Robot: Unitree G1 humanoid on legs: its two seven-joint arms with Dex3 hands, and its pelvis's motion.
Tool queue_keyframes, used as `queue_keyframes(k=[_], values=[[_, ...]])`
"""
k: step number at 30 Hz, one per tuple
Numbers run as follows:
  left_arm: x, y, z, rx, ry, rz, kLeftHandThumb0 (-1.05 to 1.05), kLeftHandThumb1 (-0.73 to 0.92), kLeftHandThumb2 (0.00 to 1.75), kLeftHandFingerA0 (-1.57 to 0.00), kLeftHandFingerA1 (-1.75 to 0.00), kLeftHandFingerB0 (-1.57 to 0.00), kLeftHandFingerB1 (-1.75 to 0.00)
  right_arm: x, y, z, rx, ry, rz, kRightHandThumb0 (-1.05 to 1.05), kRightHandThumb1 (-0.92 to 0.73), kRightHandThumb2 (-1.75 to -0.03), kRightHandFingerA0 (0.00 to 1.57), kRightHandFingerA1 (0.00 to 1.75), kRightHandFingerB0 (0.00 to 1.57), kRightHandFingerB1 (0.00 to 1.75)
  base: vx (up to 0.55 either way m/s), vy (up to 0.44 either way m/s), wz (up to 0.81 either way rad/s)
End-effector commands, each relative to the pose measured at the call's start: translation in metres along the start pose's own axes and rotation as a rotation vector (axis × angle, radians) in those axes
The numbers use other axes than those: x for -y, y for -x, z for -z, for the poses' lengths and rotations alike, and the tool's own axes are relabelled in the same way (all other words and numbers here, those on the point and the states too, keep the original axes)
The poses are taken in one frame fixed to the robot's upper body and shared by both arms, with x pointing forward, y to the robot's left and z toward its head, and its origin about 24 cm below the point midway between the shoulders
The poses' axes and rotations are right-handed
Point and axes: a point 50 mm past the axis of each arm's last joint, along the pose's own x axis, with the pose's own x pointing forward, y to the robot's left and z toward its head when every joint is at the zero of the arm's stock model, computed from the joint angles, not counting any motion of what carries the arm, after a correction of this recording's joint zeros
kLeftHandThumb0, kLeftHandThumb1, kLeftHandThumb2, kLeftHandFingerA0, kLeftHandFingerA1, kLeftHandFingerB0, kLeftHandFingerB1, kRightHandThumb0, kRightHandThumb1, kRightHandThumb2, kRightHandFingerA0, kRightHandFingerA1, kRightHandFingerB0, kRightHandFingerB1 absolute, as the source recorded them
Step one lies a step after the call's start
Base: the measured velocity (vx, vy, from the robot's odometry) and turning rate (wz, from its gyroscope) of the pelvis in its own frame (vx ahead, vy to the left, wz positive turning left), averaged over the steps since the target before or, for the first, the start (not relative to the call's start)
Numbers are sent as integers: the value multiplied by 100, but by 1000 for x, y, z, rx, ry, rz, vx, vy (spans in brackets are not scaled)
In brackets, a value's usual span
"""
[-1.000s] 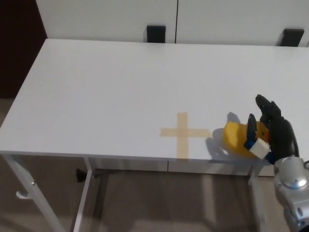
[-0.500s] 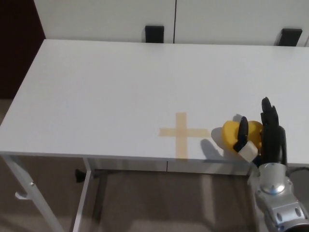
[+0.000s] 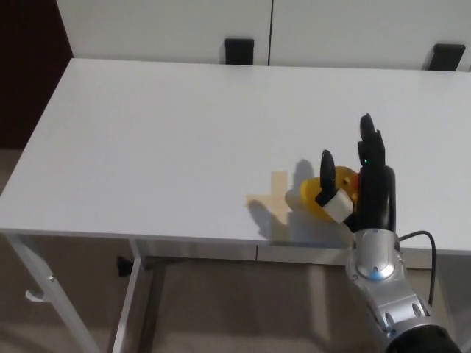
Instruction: The robot uses its right hand to push the yellow duck toy to the center of the white desk.
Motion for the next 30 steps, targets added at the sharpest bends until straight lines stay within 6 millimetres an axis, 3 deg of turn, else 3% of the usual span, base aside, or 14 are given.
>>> queue_keyframes(k=[1,2,6,7,8,12,14,15,23,24,26,27,29,30], values=[[-4,0,-5,48,-32,-6,22,-56,170,-144,-90,-150,-85,-7,-1,-6,33,-53,-105,-87,-92,-70,0,0,0,0,0,0,0],[-4,0,-6,47,-40,-6,22,-56,161,-146,-86,-151,-80,-7,0,-6,29,-70,-117,-87,-92,-68,0,0,0,0,0,0,0],[-3,-1,-7,35,-34,-13,26,-50,163,-150,-83,-152,-79,-8,0,-5,9,-96,-140,-86,-91,-67,0,0,0,0,0,0,0],[-4,-1,-8,45,-45,-10,22,-58,154,-145,-86,-151,-79,-8,1,-3,1,-96,-151,-105,-82,-114,0,21,0,10,0,0,0],[-5,-1,-9,51,-56,-8,24,-52,157,-150,-83,-151,-78,-8,2,-1,-7,-97,-157,-105,-82,-113,0,19,0,7,0,0,0],[-5,-1,-11,57,-66,-6,28,-52,160,-147,-83,-156,-76,-8,5,4,-32,-116,-172,-105,-82,-113,0,20,0,8,0,0,0],[-6,-2,-12,54,-32,-5,31,-52,170,-140,-92,-153,-82,-8,8,7,-42,-122,-175,-105,-83,-112,0,18,0,5,0,0,0],[-6,-2,-13,51,-31,-6,24,-52,149,-153,-83,-152,-82,-9,10,10,-54,-126,-173,-105,-83,-111,0,16,0,3,0,0,0],[-5,-2,-12,55,-20,-3,22,-50,146,-155,-84,-156,-85,-14,18,19,-83,-133,-187,-105,-84,-112,0,16,0,3,0,0,0],[-5,-2,-12,60,-30,-5,30,-52,173,-144,-90,-151,-87,-16,19,19,-88,-127,-193,-105,-85,-114,0,17,0,4,0,0,0],[-5,-2,-13,63,-37,-6,30,-52,173,-144,-90,-151,-87,-18,20,20,-92,-124,-197,-105,-85,-114,0,17,0,4,0,0,0],[-5,-2,-13,62,-40,-7,23,-53,150,-152,-83,-150,-84,-20,22,20,-98,-127,-208,-105,-85,-116,0,16,0,5,0,0,0],[-5,-2,-13,60,-40,-7,23,-53,150,-152,-83,-150,-84,-23,24,21,-104,-133,-218,-105,-85,-116,0,16,0,5,0,0,0],[-6,-2,-14,59,-39,-7,29,-51,175,-149,-89,-154,-85,-26,26,22,-110,-137,-230,-105,-85,-118,0,16,0,6,0,0,0]])
